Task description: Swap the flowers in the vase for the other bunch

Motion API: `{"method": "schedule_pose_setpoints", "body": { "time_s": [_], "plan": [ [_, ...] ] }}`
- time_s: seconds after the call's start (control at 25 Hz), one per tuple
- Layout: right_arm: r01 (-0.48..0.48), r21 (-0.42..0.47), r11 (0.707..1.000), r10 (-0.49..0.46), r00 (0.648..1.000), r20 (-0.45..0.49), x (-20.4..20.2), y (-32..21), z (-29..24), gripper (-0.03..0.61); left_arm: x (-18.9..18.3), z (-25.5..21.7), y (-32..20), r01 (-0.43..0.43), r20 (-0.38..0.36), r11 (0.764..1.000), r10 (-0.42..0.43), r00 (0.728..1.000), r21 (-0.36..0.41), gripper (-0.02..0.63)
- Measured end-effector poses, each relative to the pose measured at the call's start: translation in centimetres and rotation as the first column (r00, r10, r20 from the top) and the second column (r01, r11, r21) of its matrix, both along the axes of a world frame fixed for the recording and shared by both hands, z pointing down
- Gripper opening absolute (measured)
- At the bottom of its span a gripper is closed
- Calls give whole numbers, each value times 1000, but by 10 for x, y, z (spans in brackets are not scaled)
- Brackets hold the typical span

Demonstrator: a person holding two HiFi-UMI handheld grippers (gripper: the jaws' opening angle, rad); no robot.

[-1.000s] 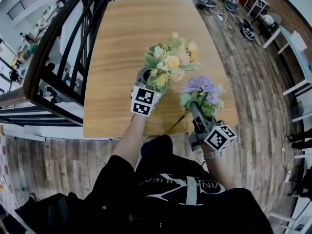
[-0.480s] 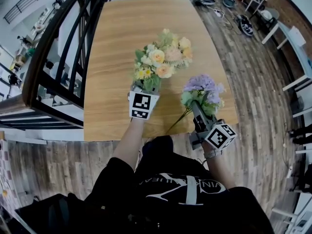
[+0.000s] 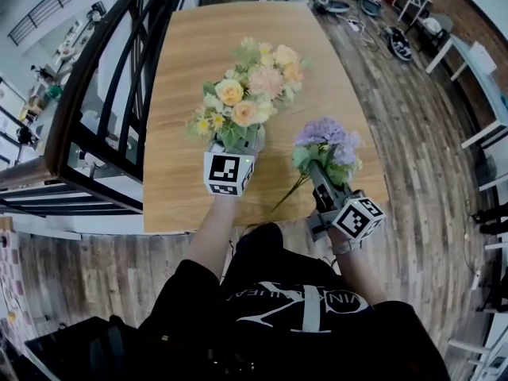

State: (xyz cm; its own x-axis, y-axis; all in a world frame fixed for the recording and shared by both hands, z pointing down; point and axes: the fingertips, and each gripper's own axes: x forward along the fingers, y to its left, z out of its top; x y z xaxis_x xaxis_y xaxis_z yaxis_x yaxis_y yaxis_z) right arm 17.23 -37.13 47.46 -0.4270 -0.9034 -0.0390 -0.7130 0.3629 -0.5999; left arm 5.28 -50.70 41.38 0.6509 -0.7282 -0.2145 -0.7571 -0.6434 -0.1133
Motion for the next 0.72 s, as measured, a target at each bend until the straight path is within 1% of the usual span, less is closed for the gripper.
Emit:
{"method": "schedule_pose_setpoints", "body": {
  "time_s": [0.12,0.2,0.44,0.72],
  "plan": [
    [8,6,1000,-8,1000,-5,-4,2,-8,60,-7,-16,1,6,-44,1000,-6,999,1,43],
    [11,8,1000,-11,1000,-6,-3,1,-14,60,-9,-23,0,10,-57,1000,-10,998,0,43],
    [5,6,1000,-5,1000,1,-2,-1,-26,60,-12,-32,-1,9,-54,1000,-10,998,-15,43],
    [-9,-7,1000,8,1000,-4,0,0,-30,60,-17,-46,4,12,-74,1000,-13,997,-21,43]
  ]
}}
